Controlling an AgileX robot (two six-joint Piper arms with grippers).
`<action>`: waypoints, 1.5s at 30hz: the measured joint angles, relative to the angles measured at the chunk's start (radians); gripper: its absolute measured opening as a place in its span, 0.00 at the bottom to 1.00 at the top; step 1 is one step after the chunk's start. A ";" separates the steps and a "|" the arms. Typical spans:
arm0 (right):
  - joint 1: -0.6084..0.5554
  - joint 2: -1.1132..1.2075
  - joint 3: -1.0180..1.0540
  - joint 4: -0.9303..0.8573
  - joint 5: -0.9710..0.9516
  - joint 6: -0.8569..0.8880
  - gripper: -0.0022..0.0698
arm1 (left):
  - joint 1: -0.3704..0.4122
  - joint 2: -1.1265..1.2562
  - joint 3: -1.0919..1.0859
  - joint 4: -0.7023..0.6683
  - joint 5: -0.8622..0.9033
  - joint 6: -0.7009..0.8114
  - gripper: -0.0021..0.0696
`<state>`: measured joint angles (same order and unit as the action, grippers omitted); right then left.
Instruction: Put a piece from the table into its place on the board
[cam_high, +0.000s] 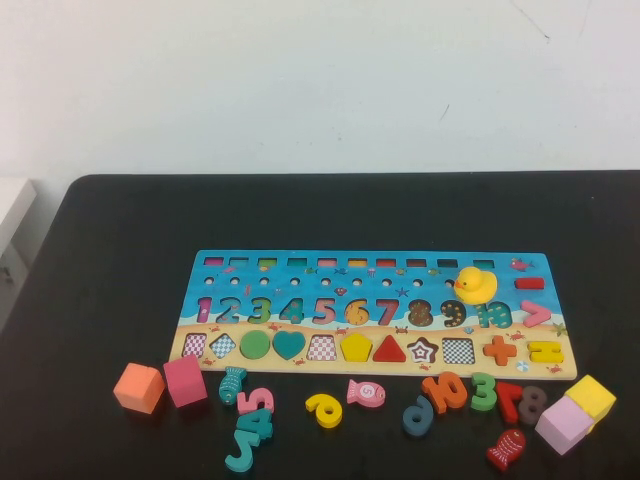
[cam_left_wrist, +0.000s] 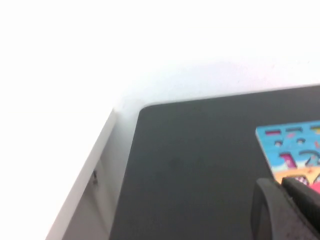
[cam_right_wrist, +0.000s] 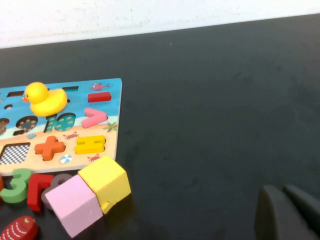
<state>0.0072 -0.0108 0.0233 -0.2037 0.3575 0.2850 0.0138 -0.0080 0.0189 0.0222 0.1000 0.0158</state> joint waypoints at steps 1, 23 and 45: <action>0.000 0.000 0.000 0.000 0.000 0.000 0.06 | 0.007 -0.002 0.000 0.000 0.020 0.000 0.03; 0.000 0.000 0.000 0.000 0.000 0.000 0.06 | -0.084 -0.005 0.000 -0.034 0.203 0.008 0.03; 0.000 0.000 0.000 0.000 0.000 0.000 0.06 | -0.085 -0.005 0.000 -0.034 0.203 0.008 0.03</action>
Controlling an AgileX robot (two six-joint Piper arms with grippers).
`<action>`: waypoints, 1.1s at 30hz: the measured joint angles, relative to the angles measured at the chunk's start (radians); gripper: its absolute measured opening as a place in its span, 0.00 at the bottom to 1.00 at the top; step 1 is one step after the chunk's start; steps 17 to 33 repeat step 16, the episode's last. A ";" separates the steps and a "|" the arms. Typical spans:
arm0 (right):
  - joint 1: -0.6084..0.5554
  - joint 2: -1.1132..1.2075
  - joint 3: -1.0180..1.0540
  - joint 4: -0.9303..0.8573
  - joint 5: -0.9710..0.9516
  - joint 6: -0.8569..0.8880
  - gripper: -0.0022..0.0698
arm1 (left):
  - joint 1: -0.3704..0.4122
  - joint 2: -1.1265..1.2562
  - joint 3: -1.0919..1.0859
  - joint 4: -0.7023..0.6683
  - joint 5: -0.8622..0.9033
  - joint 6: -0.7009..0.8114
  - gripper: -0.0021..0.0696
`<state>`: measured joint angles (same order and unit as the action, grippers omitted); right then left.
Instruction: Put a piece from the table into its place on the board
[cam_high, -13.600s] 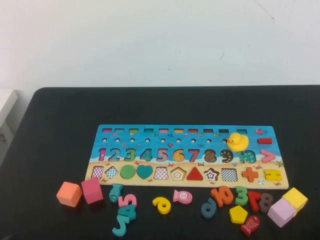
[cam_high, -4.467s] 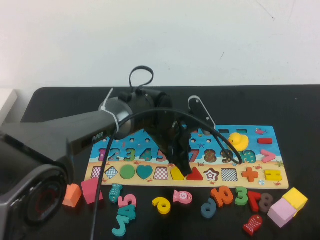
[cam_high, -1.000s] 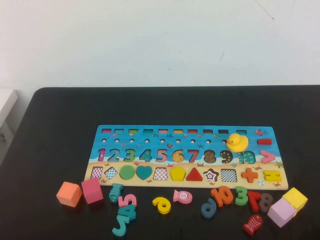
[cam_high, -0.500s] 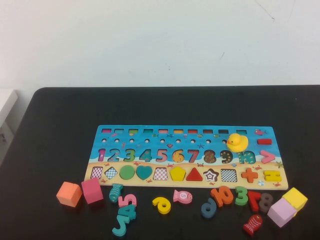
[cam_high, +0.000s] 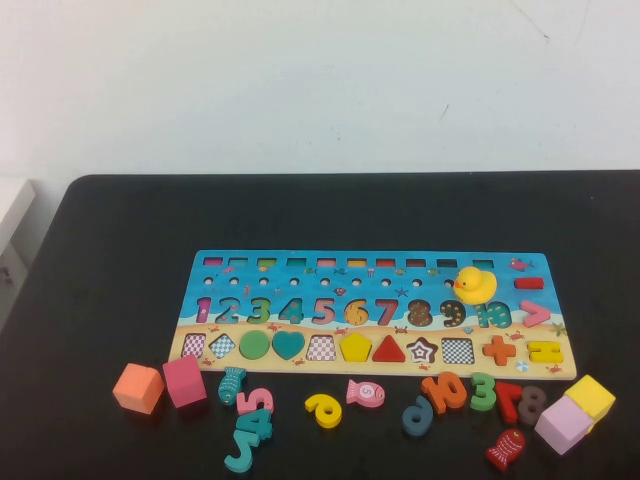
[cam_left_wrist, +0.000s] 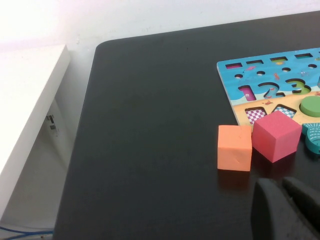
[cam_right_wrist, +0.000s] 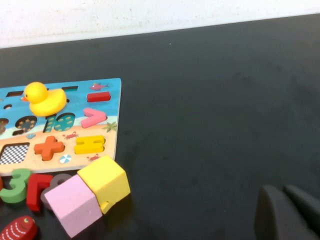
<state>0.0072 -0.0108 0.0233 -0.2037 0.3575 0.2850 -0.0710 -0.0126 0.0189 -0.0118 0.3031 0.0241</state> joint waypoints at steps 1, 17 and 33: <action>0.000 0.000 0.000 0.000 0.000 0.000 0.06 | 0.000 0.000 0.000 0.000 0.000 0.000 0.03; 0.000 0.000 0.000 0.000 0.000 0.000 0.06 | 0.000 -0.002 0.000 0.000 0.000 0.006 0.03; 0.000 0.000 0.000 0.000 0.000 0.000 0.06 | 0.000 -0.002 0.000 0.000 0.000 0.006 0.03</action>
